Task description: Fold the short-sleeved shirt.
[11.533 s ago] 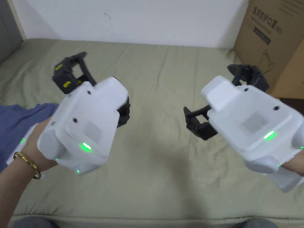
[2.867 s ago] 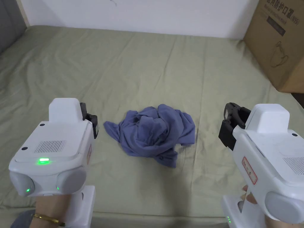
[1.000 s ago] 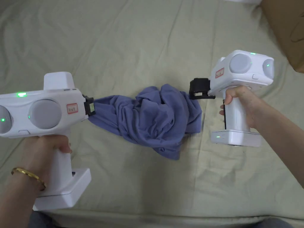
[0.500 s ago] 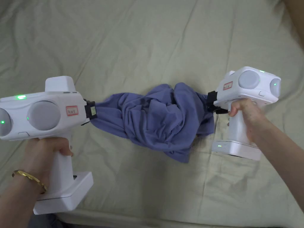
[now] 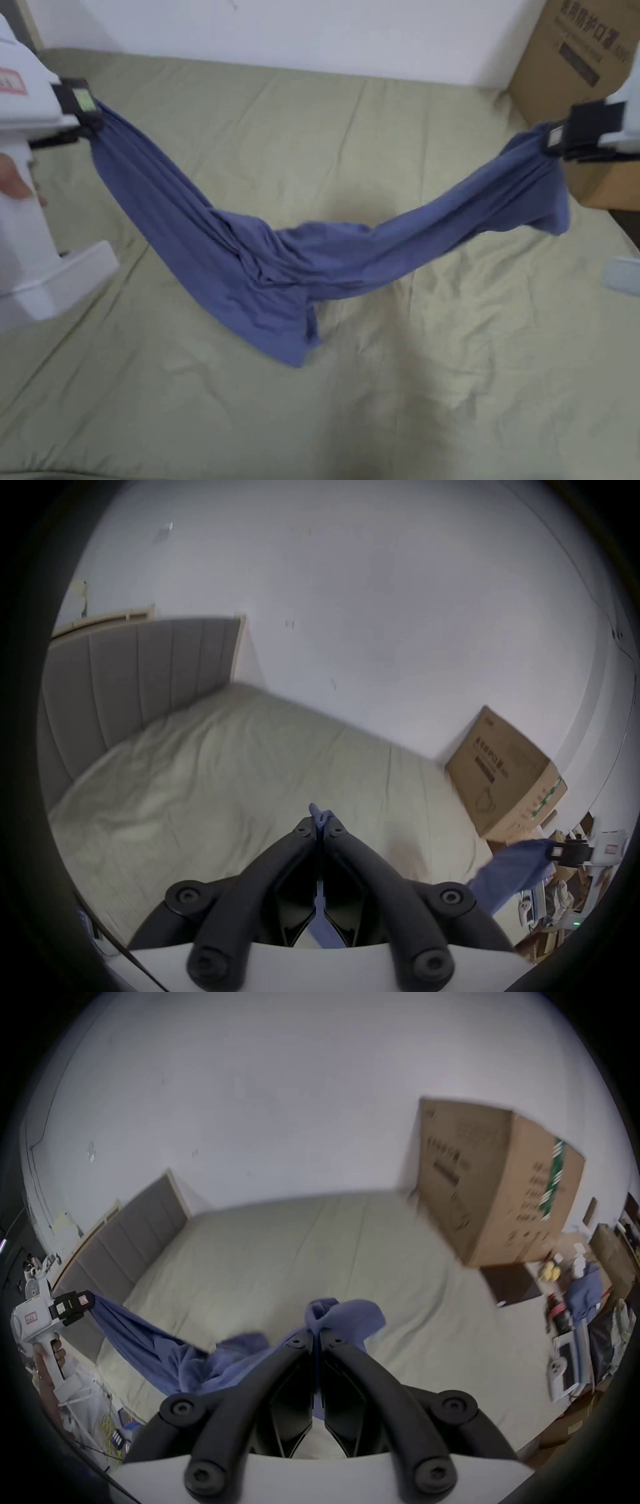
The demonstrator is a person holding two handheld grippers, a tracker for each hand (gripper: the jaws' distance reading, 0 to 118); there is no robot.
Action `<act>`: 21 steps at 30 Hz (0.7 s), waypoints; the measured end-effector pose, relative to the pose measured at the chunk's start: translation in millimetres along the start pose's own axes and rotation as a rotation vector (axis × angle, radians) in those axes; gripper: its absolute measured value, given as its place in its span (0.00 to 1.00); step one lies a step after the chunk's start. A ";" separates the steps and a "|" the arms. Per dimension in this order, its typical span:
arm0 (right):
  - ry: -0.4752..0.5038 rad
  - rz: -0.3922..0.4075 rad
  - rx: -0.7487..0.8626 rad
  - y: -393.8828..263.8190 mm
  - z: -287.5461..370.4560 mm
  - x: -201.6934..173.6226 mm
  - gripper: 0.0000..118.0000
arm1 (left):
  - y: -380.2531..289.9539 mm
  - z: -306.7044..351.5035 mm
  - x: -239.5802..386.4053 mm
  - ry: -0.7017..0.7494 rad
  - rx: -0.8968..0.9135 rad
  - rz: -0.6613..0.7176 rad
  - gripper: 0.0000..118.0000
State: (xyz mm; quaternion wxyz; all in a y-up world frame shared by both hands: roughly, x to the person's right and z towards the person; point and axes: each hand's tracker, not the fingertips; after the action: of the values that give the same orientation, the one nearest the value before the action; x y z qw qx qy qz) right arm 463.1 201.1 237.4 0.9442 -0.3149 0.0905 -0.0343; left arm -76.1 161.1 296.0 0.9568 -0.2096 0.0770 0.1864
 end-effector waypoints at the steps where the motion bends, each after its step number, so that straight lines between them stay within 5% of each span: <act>1: -0.004 -0.010 0.027 7.1 16.5 4.2 0.01 | 11.7 8.1 0.4 0.010 0.027 -0.011 0.00; 11: -0.255 0.019 0.230 71.1 123.0 46.8 0.01 | 120.2 68.4 -12.6 0.058 0.203 0.013 0.00; 16: -0.315 -0.038 0.261 99.9 130.5 60.5 0.01 | 156.2 72.6 -8.1 0.126 0.235 0.015 0.00; 21: -0.372 -0.008 0.246 123.9 111.8 48.1 0.01 | 180.6 44.9 6.0 0.201 0.208 -0.032 0.00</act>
State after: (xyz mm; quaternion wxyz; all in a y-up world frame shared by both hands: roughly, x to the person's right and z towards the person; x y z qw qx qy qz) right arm 532.8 360.0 243.6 0.9757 -0.1986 -0.0916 0.0098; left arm -137.7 334.6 267.9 0.9637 -0.1282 0.1877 0.1402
